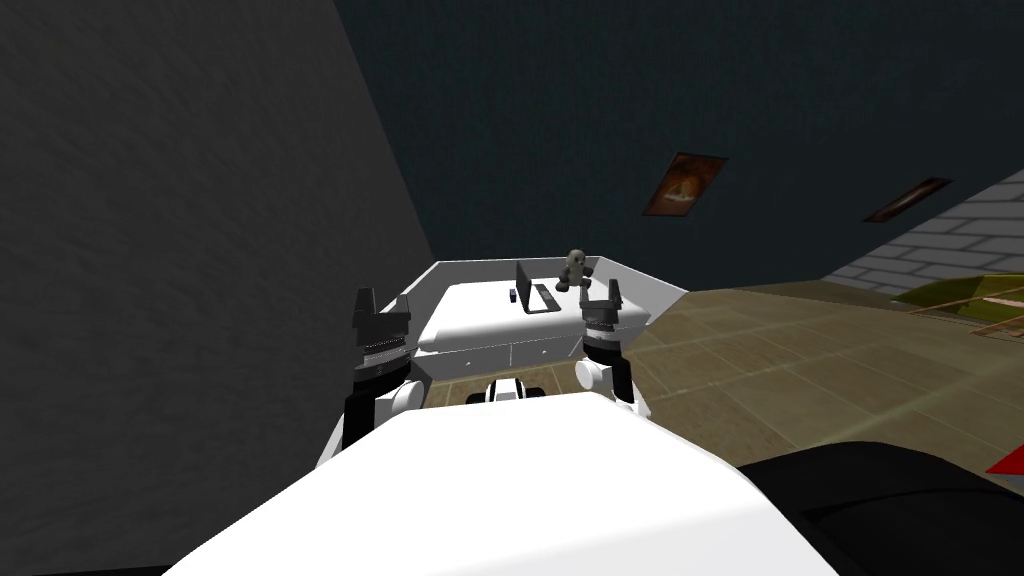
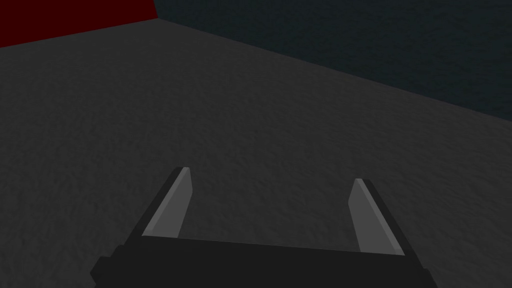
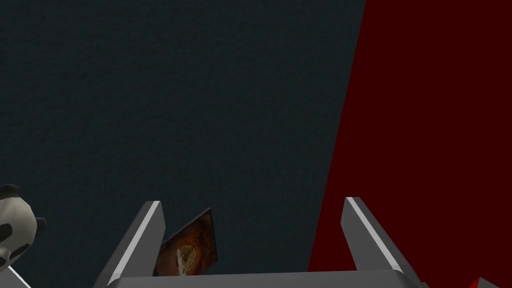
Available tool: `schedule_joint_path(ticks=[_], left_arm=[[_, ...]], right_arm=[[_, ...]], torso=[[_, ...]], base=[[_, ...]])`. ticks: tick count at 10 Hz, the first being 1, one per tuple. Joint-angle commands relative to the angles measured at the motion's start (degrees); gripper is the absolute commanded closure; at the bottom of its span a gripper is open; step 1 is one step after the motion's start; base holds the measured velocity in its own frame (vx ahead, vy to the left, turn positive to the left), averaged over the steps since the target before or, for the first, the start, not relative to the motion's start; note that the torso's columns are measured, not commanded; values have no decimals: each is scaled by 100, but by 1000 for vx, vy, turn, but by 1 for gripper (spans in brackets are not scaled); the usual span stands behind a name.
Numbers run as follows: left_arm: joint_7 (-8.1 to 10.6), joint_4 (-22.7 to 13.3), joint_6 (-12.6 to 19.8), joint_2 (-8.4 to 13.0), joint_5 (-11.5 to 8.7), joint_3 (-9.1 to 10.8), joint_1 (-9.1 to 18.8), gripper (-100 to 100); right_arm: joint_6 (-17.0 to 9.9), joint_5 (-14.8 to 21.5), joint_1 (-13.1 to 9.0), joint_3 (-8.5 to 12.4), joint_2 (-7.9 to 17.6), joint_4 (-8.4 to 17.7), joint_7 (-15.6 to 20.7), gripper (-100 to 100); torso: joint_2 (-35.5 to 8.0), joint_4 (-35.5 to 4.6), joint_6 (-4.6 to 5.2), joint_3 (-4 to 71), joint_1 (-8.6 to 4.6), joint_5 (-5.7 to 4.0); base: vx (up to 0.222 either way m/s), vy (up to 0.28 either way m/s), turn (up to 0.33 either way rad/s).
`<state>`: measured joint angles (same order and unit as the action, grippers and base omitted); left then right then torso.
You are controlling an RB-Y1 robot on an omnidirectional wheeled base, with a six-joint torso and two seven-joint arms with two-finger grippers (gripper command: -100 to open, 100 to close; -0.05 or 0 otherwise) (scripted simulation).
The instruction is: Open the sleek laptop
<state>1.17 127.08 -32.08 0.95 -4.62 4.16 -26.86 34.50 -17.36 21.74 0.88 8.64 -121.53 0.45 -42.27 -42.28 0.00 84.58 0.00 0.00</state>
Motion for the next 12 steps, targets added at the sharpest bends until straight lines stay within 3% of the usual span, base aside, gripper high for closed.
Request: schedule_joint_path(ticks=[1, 3, 4, 6, 7, 8, 9, 11, 12], left_arm=[[0, 0, 0, 0, 0, 0, 0, 0], [0, 0, 0, 0, 0, 0, 0, 0], [0, 0, 0, 0, 0, 0, 0, 0], [0, 0, 0, 0, 0, 0, 0, 0], [0, 0, 0, 0, 0, 0, 0, 0], [0, 0, 0, 0, 0, 0, 0, 0], [0, 0, 0, 0, 0, 0, 0, 0], [0, 0, 0, 0, 0, 0, 0, 0], [0, 0, 0, 0, 0, 0, 0, 0]], right_arm=[[19, -362, -221, -70, 61, 175, -237, -100], [11, -755, -545, -143, 117, 414, -538, -100], [11, -820, -545, -143, 117, 414, -538, -100], [-6, -1217, -878, -218, 165, 674, -864, -100], [-6, -1309, -878, -218, 165, 674, -864, -100], [-19, -1515, -1043, -254, 188, 812, -1034, -100], [-19, -1562, -1043, -254, 188, 812, -1034, -100], [-53, -1967, -1365, -323, 234, 1097, -1387, -100], [-53, -2078, -1365, -323, 234, 1097, -1387, -100]], torso=[[-1, 0, 0, 0, 0, 0], [-3, -1, 0, -2, 0, 0], [-1, 0, 0, -1, 0, 0], [-1, 0, 0, -1, 1, 0], [2, 0, 0, 1, 1, 0], [-2, 0, 1, -1, 0, 0], [-3, -1, 0, -2, -1, 0], [-1, 0, 0, -1, 1, 0], [3, 1, 0, 1, 1, 0]], base=[[14, 0, -7], [14, -1, -28], [14, 0, -8], [19, 3, -23], [19, 2, -6], [16, -1, -11], [14, 0, -7], [23, 2, -13], [23, 3, 0]])
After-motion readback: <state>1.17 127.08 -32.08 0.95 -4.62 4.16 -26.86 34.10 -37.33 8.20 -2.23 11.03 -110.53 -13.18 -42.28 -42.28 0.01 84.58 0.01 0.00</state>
